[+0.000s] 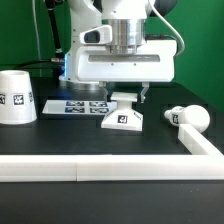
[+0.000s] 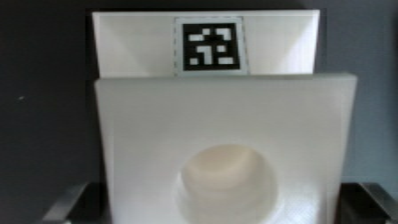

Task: Assemble lamp

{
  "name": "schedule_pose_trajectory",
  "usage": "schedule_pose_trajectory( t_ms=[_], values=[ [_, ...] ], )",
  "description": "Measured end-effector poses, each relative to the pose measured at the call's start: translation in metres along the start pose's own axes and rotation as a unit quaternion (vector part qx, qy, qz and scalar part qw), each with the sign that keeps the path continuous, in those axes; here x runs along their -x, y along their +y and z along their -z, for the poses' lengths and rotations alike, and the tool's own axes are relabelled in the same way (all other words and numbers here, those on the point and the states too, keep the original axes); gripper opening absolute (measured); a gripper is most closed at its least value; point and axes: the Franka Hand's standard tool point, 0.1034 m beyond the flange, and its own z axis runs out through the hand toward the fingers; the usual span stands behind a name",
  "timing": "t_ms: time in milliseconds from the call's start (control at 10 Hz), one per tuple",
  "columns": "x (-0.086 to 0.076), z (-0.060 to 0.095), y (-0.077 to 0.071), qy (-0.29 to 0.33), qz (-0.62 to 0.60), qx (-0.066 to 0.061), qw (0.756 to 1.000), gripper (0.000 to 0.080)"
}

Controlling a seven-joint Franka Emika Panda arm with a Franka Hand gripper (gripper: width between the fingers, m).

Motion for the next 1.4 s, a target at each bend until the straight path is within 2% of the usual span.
schedule_pose_trajectory(
  t_ms=[700, 800, 1000, 1400],
  values=[
    [-0.001, 0.0, 0.0, 0.0, 0.002, 0.0, 1.0, 0.0534],
    [-0.012, 0.0, -0.006, -0.005, 0.025, -0.002, 1.0, 0.0534],
    [-0.045, 0.0, -0.021, -0.003, 0.053, -0.009, 0.999, 0.0534],
    [-0.102, -0.002, -0.043, 0.026, 0.08, -0.022, 0.996, 0.0534]
  ],
)
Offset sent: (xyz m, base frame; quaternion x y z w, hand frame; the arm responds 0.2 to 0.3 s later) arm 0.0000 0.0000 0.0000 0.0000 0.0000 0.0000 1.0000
